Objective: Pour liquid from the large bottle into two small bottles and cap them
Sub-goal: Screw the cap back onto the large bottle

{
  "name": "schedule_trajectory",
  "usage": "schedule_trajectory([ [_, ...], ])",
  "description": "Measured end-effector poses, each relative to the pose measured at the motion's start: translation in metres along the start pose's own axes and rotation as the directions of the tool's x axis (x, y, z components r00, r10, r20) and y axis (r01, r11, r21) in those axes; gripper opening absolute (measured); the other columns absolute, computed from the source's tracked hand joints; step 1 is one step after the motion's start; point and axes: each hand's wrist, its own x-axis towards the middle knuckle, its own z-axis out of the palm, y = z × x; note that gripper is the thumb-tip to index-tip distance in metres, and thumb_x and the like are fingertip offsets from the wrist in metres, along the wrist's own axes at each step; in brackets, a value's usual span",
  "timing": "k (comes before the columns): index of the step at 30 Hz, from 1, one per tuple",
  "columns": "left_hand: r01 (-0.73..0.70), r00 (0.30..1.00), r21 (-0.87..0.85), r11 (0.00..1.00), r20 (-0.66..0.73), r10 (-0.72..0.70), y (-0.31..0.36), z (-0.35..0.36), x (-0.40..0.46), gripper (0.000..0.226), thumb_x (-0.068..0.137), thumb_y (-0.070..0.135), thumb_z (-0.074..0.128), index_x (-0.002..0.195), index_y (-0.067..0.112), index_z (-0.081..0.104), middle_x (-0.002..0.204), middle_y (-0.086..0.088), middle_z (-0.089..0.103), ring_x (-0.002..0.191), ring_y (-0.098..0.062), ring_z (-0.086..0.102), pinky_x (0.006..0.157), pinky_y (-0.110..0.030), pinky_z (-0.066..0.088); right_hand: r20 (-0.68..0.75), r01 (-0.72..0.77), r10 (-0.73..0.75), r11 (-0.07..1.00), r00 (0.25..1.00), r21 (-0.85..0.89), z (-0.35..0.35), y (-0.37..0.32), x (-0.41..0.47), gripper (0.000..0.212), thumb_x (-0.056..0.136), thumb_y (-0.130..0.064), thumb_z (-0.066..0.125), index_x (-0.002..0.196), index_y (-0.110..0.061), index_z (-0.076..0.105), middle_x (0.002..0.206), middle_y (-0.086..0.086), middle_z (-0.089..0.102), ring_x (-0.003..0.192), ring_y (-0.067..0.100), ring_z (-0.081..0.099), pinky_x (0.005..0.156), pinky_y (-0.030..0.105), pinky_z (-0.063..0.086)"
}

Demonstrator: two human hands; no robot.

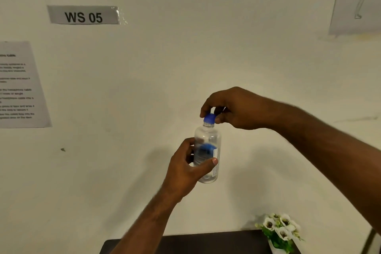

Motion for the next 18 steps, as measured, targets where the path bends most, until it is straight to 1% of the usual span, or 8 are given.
schedule_trajectory([
  [4, -0.001, 1.000, 0.009, 1.000, 0.015, 0.001, 0.001, -0.005, 0.003, 0.062, 0.077, 0.034, 0.085, 0.132, 0.028, 0.056, 0.123, 0.005, 0.070, 0.108, -0.018, 0.071, 0.092, -0.031, 0.061, 0.049, 0.036, -0.032, 0.996, 0.998, -0.084, -0.006, -0.006, 0.007, 0.044, 0.089, 0.006, 0.066, 0.113, -0.030, 0.073, 0.112, -0.012, 0.068, 0.098, 0.009, 0.066, 0.088, 0.027, 0.057],
  [6, -0.009, 1.000, 0.000, 1.000, 0.021, 0.009, 0.001, -0.008, 0.003, 0.062, 0.076, 0.034, 0.087, 0.131, 0.027, 0.057, 0.121, 0.005, 0.072, 0.107, -0.019, 0.072, 0.093, -0.036, 0.062, 0.069, 0.042, -0.034, 0.993, 0.997, -0.106, -0.008, -0.007, 0.011, 0.047, 0.087, 0.008, 0.066, 0.110, -0.032, 0.074, 0.110, -0.013, 0.068, 0.097, 0.009, 0.067, 0.088, 0.031, 0.058],
  [10, -0.010, 1.000, -0.023, 1.000, 0.009, 0.010, 0.004, -0.010, 0.002, 0.061, 0.076, 0.030, 0.088, 0.129, 0.026, 0.060, 0.117, 0.003, 0.073, 0.103, -0.018, 0.073, 0.089, -0.032, 0.063, 0.131, 0.045, -0.022, 0.983, 0.991, -0.176, -0.013, -0.014, 0.019, 0.024, 0.093, -0.015, 0.069, 0.112, -0.028, 0.073, 0.106, -0.012, 0.068, 0.096, 0.010, 0.065, 0.087, 0.032, 0.056],
  [12, -0.013, 1.000, -0.042, 0.999, -0.007, 0.013, 0.006, -0.009, 0.000, 0.057, 0.075, 0.028, 0.088, 0.125, 0.027, 0.061, 0.113, 0.005, 0.075, 0.098, -0.014, 0.074, 0.081, -0.025, 0.063, 0.154, 0.043, -0.008, 0.974, 0.988, -0.221, -0.015, -0.019, 0.020, 0.016, 0.095, -0.029, 0.066, 0.109, -0.026, 0.074, 0.097, -0.014, 0.070, 0.089, 0.007, 0.064, 0.081, 0.029, 0.053],
  [13, -0.014, 1.000, -0.050, 0.999, -0.012, 0.013, 0.008, -0.009, -0.001, 0.055, 0.075, 0.028, 0.088, 0.123, 0.029, 0.062, 0.111, 0.007, 0.075, 0.097, -0.011, 0.074, 0.078, -0.022, 0.062, 0.153, 0.035, 0.002, 0.971, 0.988, -0.236, -0.015, -0.022, 0.021, 0.018, 0.096, -0.036, 0.065, 0.106, -0.025, 0.075, 0.090, -0.015, 0.070, 0.084, 0.006, 0.063, 0.077, 0.027, 0.051],
  [14, -0.013, 1.000, -0.053, 0.998, -0.013, 0.013, 0.009, -0.009, -0.002, 0.054, 0.075, 0.028, 0.088, 0.122, 0.031, 0.062, 0.110, 0.009, 0.075, 0.096, -0.010, 0.074, 0.076, -0.020, 0.061, 0.148, 0.024, 0.014, 0.968, 0.989, -0.251, -0.015, -0.024, 0.022, 0.024, 0.095, -0.045, 0.063, 0.100, -0.025, 0.075, 0.083, -0.015, 0.068, 0.078, 0.005, 0.062, 0.072, 0.026, 0.048],
  [16, -0.011, 1.000, -0.059, 0.998, -0.009, 0.011, 0.012, -0.008, -0.003, 0.052, 0.076, 0.029, 0.088, 0.121, 0.033, 0.062, 0.110, 0.011, 0.075, 0.096, -0.007, 0.074, 0.075, -0.019, 0.060, 0.128, 0.003, 0.039, 0.951, 0.991, -0.310, -0.013, -0.027, 0.025, 0.051, 0.088, -0.068, 0.054, 0.087, -0.021, 0.073, 0.071, -0.008, 0.065, 0.067, 0.009, 0.059, 0.065, 0.029, 0.049],
  [18, -0.007, 1.000, -0.072, 0.997, -0.007, 0.007, 0.012, -0.007, -0.003, 0.053, 0.076, 0.030, 0.087, 0.123, 0.031, 0.062, 0.112, 0.011, 0.074, 0.098, -0.008, 0.074, 0.078, -0.021, 0.061, 0.125, -0.017, 0.067, 0.930, 0.990, -0.367, -0.011, -0.030, 0.027, 0.074, 0.073, -0.085, 0.040, 0.082, -0.019, 0.072, 0.069, -0.003, 0.065, 0.064, 0.013, 0.058, 0.066, 0.033, 0.050],
])
